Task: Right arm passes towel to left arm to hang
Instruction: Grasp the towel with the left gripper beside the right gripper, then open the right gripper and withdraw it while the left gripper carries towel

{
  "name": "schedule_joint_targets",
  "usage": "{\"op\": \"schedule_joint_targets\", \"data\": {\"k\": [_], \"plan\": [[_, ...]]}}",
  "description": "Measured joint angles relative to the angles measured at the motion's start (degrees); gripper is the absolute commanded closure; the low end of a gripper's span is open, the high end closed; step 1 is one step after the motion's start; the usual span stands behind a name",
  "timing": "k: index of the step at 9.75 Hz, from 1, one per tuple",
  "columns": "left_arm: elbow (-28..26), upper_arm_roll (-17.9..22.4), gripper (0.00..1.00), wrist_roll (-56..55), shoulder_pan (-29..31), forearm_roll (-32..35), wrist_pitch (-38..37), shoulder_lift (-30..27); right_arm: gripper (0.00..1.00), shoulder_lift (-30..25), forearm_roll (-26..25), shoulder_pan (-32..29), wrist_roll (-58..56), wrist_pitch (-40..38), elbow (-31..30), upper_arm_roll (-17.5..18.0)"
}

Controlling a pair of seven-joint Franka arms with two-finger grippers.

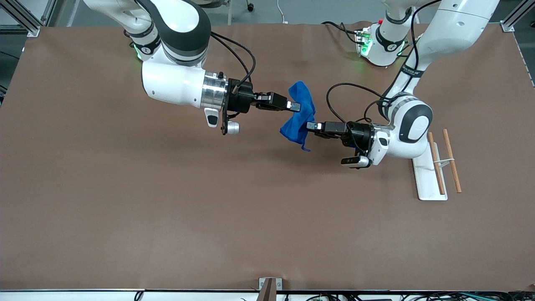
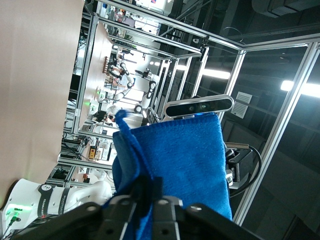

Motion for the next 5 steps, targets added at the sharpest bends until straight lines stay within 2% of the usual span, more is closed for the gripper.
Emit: {"op": "schedule_joint_targets", "data": {"k": [4, 5], "plan": [[2.9, 0.5, 1.0, -3.5, 0.3, 0.4, 0.5, 0.0, 0.97, 0.0, 0.0, 0.0, 0.0, 0.0, 0.0, 0.0], [5.2, 0.6, 1.0, -6.4, 0.9, 2.9, 1.8, 0.0, 0.51, 0.1, 0.0, 0.0, 0.0, 0.0, 0.0, 0.0]]}}
